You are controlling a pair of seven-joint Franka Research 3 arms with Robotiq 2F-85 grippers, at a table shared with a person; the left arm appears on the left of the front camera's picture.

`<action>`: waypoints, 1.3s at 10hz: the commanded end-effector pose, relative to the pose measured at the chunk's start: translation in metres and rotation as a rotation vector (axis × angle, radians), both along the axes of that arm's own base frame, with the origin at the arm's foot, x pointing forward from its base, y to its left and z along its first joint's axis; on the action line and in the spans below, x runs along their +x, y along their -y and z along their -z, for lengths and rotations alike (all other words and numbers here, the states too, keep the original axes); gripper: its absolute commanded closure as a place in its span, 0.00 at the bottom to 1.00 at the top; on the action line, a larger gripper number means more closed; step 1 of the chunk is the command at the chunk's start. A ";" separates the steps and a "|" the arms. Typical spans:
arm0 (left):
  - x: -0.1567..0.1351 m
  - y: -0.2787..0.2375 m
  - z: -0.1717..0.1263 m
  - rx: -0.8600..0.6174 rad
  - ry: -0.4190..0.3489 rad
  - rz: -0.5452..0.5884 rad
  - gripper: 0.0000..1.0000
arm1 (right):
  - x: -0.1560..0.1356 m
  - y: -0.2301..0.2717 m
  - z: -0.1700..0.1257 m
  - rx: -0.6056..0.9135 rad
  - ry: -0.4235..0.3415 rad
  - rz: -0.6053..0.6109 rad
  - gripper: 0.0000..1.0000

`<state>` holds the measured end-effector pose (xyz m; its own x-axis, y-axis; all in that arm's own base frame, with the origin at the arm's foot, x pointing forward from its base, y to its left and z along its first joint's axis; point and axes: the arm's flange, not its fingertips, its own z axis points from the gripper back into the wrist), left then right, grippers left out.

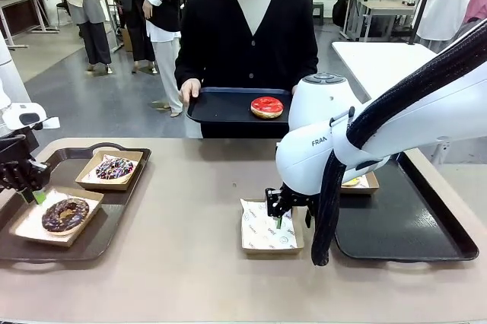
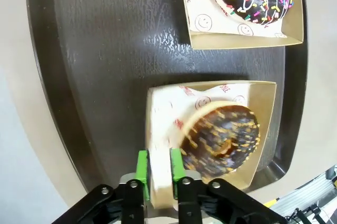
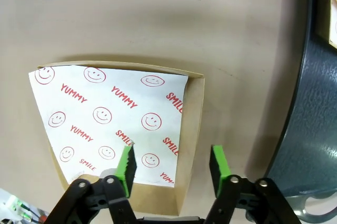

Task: Individually package the donuts and arrange them on the tray.
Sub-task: Place the picked Paper togo box on the Handle tray while simultaneously picking up another Paper togo box from the table with the other hand.

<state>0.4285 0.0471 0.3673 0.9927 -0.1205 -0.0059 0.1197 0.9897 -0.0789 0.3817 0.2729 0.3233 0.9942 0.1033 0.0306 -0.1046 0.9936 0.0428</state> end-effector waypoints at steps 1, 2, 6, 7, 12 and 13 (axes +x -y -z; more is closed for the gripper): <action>-0.003 0.004 -0.003 0.003 0.015 -0.002 0.00 | 0.000 0.000 0.004 0.048 -0.002 -0.013 0.63; -0.005 0.006 -0.005 0.001 0.020 0.009 0.00 | 0.000 0.000 0.004 0.054 0.001 -0.012 1.00; -0.008 0.006 -0.013 -0.013 0.021 0.018 0.00 | -0.002 0.003 0.003 0.064 -0.004 -0.007 1.00; -0.009 0.006 -0.013 -0.021 0.021 0.018 0.00 | -0.003 0.003 0.000 0.062 -0.002 -0.009 1.00; -0.013 0.005 -0.019 -0.100 0.009 0.019 0.00 | -0.015 0.010 -0.027 0.076 -0.012 -0.034 1.00; -0.016 0.005 -0.026 -0.194 -0.013 0.025 0.00 | -0.019 0.017 -0.045 0.088 -0.017 -0.052 1.00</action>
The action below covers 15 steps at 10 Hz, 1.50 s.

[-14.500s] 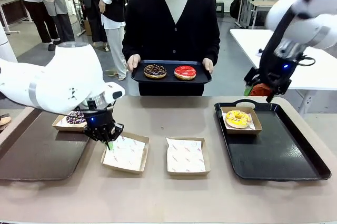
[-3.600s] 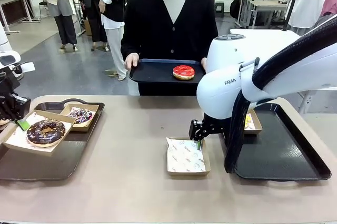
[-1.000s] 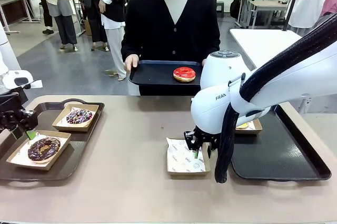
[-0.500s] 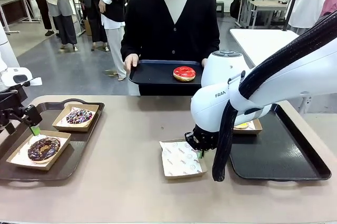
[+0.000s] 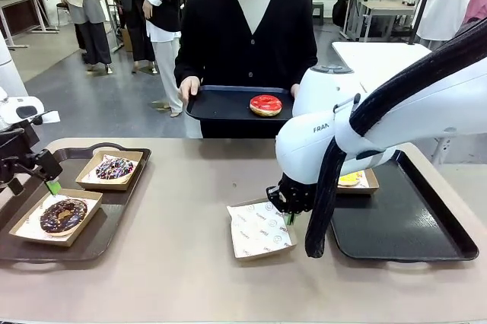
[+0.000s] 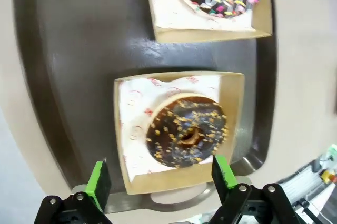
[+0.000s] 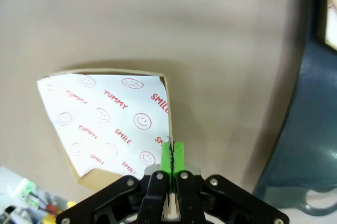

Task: Individually package the donuts and arrange them on the tray.
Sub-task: Place the picked Paper togo box on the Handle tray while simultaneously picking up another Paper togo box from the table with the other hand.

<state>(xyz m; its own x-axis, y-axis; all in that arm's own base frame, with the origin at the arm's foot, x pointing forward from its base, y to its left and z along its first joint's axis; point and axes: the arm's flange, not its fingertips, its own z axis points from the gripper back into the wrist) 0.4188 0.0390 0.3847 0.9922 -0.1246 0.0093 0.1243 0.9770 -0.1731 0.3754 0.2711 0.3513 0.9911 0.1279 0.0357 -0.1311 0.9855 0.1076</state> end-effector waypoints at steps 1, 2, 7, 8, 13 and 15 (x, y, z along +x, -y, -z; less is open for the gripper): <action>-0.010 -0.006 -0.021 -0.241 -0.029 0.015 0.00 | -0.015 0.024 -0.038 0.031 -0.011 -0.036 1.00; -0.016 -0.015 -0.039 -0.400 -0.019 0.009 0.00 | -0.015 0.030 -0.061 0.028 0.003 -0.039 1.00; -0.049 -0.087 -0.082 -0.963 0.025 -0.001 0.00 | 0.016 0.053 -0.152 0.007 -0.003 -0.003 1.00; -0.053 -0.105 -0.080 -1.007 0.008 -0.013 0.00 | 0.025 0.052 -0.163 0.006 -0.012 -0.003 1.00; -0.070 -0.159 -0.058 -1.049 0.002 -0.066 0.00 | 0.084 0.029 -0.190 -0.026 -0.019 0.028 1.00; -0.077 -0.176 -0.055 -1.053 0.030 -0.074 0.00 | 0.117 0.018 -0.187 -0.070 -0.020 0.093 1.00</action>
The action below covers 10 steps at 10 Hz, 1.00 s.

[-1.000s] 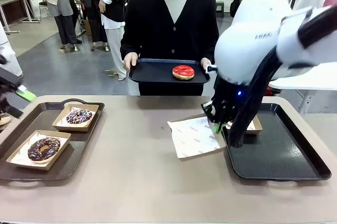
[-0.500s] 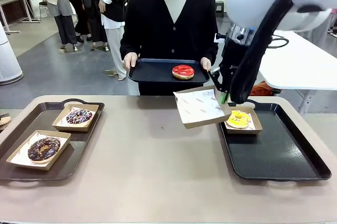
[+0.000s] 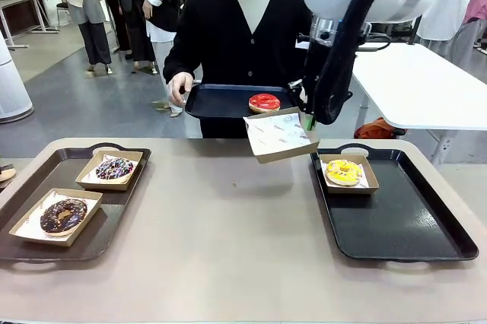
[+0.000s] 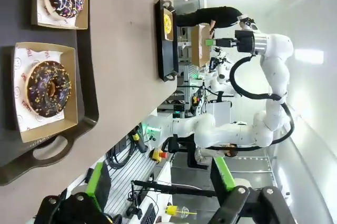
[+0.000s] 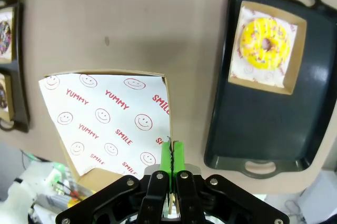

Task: Individually package the donuts and arrange them on the tray.
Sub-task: Place the picked Paper togo box on the Handle tray while simultaneously picking up another Paper togo box from the table with the other hand.

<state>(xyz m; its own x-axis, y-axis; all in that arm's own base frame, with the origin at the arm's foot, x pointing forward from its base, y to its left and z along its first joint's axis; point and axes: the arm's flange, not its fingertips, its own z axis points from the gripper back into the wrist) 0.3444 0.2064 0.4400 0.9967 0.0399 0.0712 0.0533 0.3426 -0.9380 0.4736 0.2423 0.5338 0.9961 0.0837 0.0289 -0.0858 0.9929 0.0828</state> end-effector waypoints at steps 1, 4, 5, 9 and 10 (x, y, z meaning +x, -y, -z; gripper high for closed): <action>-0.009 -0.011 -0.003 -0.003 0.031 0.008 0.00 | 0.029 -0.020 -0.002 -0.051 -0.022 0.069 1.00; -0.015 -0.024 0.006 0.022 0.027 -0.049 0.00 | 0.061 -0.033 0.009 -0.064 -0.040 0.118 1.00; -0.010 -0.013 -0.001 -0.006 0.011 -0.027 0.00 | 0.068 -0.033 0.013 -0.083 -0.049 0.125 1.00; -0.010 -0.013 -0.001 -0.006 0.011 -0.027 0.00 | 0.049 -0.024 0.015 -0.035 -0.028 0.089 1.00; -0.010 -0.013 -0.001 -0.006 0.011 -0.027 0.00 | 0.049 -0.024 0.015 -0.035 -0.028 0.089 1.00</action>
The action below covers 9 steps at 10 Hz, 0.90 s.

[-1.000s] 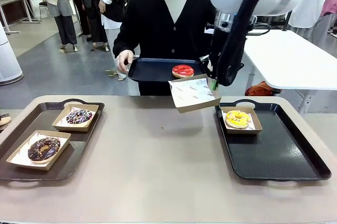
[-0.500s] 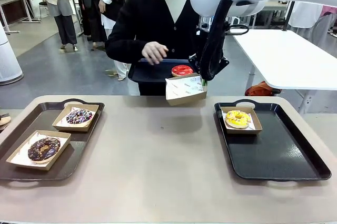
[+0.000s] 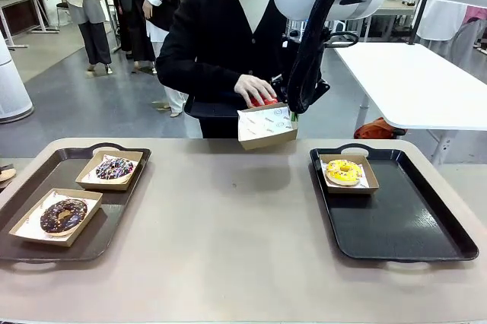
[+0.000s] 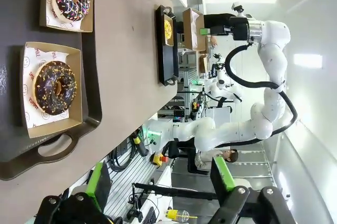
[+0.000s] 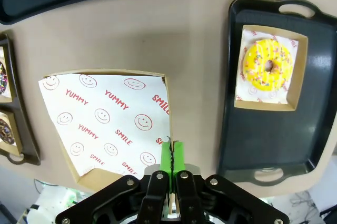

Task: Individually package the donuts and arrange them on the tray.
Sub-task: Place the picked Paper togo box on the Handle tray.

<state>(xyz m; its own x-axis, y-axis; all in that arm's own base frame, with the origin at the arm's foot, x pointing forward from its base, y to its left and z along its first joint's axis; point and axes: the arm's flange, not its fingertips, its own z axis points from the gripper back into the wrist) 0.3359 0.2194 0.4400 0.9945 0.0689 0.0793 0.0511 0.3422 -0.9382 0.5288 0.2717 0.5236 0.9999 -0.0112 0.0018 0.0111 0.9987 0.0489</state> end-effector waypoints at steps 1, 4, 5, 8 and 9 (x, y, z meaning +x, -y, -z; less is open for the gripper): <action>-0.001 0.000 -0.001 -0.004 0.003 0.002 0.00 | -0.006 0.006 0.005 0.001 -0.002 -0.007 1.00; -0.001 0.000 -0.001 -0.004 0.003 0.002 0.00 | -0.006 0.006 0.005 0.001 -0.002 -0.007 1.00; -0.001 0.000 -0.001 -0.004 0.003 0.002 0.00 | -0.006 0.006 0.005 0.001 -0.002 -0.007 1.00; -0.001 0.000 -0.001 -0.004 0.003 0.002 0.00 | -0.006 0.006 0.005 0.001 -0.002 -0.007 1.00; -0.001 0.000 -0.001 -0.004 0.003 0.002 0.00 | -0.006 0.006 0.005 0.001 -0.002 -0.007 1.00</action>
